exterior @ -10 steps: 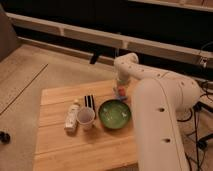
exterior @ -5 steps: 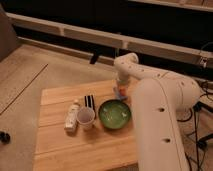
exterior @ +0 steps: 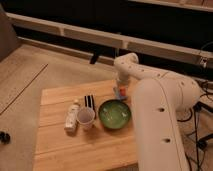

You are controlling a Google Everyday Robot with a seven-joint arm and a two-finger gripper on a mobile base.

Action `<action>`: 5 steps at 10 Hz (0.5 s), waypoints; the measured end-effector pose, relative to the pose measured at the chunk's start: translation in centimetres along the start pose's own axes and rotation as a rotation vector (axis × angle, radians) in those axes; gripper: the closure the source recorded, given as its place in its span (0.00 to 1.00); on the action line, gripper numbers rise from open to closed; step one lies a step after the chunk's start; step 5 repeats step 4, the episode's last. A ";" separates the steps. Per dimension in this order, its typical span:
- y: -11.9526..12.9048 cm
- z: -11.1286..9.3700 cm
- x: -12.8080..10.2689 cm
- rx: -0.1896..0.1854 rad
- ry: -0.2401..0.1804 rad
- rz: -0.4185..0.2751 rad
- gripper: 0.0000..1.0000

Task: Place the pepper on the white sponge

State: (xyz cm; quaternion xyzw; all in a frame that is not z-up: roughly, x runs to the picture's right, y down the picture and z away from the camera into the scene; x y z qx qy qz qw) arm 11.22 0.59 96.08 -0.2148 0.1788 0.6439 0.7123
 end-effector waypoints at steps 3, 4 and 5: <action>0.0 0.0 0.0 0.000 0.000 0.000 0.20; 0.0 0.0 0.0 0.000 0.000 0.000 0.20; 0.0 0.0 0.0 0.000 0.000 0.000 0.20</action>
